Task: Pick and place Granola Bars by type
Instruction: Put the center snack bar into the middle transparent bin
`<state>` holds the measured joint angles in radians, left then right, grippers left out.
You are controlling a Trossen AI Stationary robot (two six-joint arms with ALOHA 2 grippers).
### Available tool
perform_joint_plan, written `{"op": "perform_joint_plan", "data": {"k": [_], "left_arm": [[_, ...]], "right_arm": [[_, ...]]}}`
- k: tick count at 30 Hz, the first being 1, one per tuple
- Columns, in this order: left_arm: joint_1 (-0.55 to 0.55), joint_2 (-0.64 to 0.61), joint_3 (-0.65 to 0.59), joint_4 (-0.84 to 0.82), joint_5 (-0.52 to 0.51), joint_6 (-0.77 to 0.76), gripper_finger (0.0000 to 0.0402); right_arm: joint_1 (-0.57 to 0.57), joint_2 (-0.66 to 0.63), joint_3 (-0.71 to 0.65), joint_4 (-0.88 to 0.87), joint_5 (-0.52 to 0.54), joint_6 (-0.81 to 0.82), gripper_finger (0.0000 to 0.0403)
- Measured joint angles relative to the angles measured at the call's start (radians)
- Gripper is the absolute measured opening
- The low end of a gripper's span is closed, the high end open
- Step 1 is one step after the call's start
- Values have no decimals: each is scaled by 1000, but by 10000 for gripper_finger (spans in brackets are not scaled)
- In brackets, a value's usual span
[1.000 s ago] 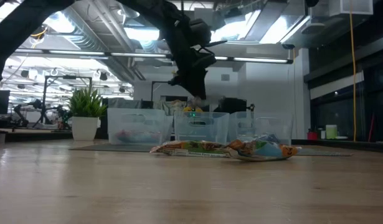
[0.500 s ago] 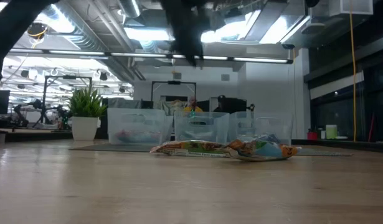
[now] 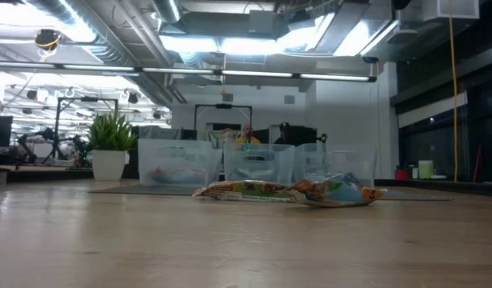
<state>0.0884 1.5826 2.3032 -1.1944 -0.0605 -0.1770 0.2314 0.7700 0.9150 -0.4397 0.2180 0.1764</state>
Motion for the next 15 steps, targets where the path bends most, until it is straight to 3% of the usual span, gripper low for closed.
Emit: {"op": "perform_joint_plan", "data": {"k": [3,7,15], "left_arm": [[-44,-22,1,1,-66,-27,195],[-89,-11,-4,2,-77,-38,195],[-143,123,-6,-59,-75,-45,194]], "right_arm": [[0,0,0,0,0,0,162],[0,0,0,1,0,0,162],[0,0,0,2,0,-2,162]]}}
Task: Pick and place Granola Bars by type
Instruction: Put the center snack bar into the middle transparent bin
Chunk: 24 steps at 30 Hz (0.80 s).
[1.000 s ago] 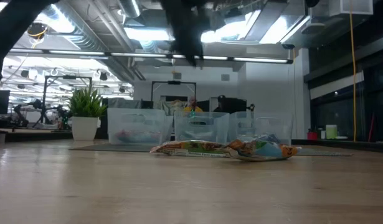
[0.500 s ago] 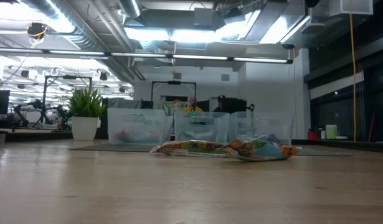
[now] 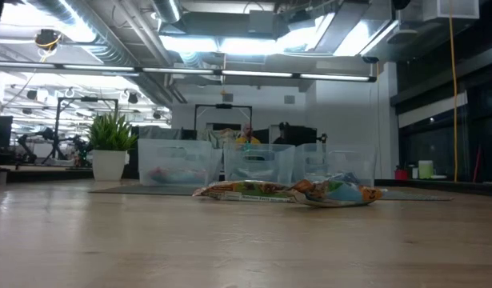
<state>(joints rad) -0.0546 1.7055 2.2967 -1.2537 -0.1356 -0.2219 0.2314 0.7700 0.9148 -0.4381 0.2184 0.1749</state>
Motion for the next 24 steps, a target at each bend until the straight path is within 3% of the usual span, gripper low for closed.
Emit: {"op": "perform_joint_plan", "data": {"k": [8,13,16,19,24], "left_arm": [[-28,226,0,-219,-2,49,194],[-49,351,-1,-222,24,121,194],[-39,375,-1,-173,102,141,194],[-18,374,-3,-150,98,167,194],[3,374,-148,-132,87,168,194]], "right_arm": [[0,0,0,0,0,2,162],[0,0,0,0,0,1,162],[0,0,0,0,-1,0,162],[0,0,0,0,-16,0,162],[0,0,0,-1,-56,0,162]]}}
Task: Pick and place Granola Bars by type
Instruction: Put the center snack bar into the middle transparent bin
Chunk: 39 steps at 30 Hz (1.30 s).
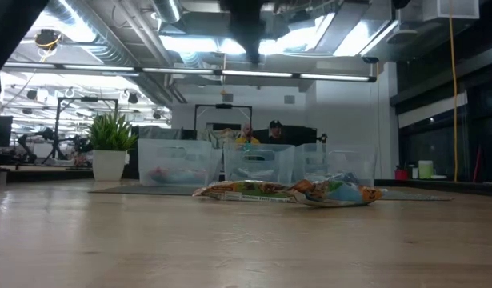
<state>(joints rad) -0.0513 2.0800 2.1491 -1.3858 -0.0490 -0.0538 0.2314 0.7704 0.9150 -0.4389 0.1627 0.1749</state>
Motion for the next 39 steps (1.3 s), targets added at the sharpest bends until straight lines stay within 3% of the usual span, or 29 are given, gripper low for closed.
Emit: {"op": "perform_joint_plan", "data": {"k": [9,16,30,39], "left_arm": [[-35,0,-353,277,26,-57,194],[-40,0,-510,438,34,-118,194],[-40,0,-662,637,105,-145,194],[-40,-5,-713,691,96,-144,183]], "right_arm": [[0,0,0,0,-28,-25,162],[0,0,0,-1,-34,-30,162],[0,0,0,-1,-33,-27,162],[0,0,0,0,-33,-27,162]]}}
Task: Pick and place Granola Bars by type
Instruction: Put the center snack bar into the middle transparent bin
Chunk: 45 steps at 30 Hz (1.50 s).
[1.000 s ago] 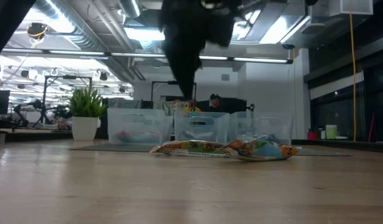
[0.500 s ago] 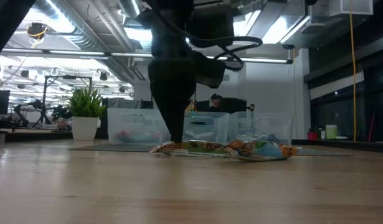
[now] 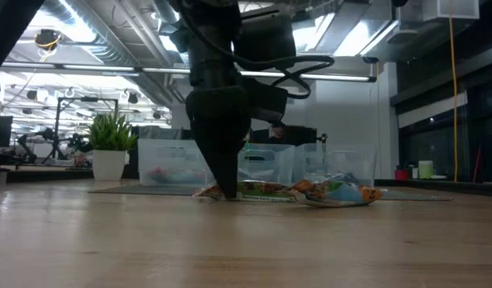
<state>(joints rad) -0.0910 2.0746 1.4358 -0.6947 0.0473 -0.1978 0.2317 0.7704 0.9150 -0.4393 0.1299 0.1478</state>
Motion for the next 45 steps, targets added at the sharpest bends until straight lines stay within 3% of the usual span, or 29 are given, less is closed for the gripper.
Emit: {"op": "perform_joint_plan", "data": {"k": [8,12,22,34,40,45], "left_arm": [[0,0,-2,-11,-48,-102,94],[0,-5,30,-98,-69,-131,62],[6,-214,209,-311,-187,-95,63],[-7,-634,249,-241,-523,-129,63],[19,-692,249,-217,-633,-104,62],[112,-685,249,-214,-696,-145,62]], "right_arm": [[0,0,0,0,0,-2,162],[0,0,0,0,0,-2,162],[0,0,0,0,8,-48,162],[0,0,0,1,37,-55,162],[0,0,0,2,61,-56,162],[0,0,0,2,64,-55,162]]}}
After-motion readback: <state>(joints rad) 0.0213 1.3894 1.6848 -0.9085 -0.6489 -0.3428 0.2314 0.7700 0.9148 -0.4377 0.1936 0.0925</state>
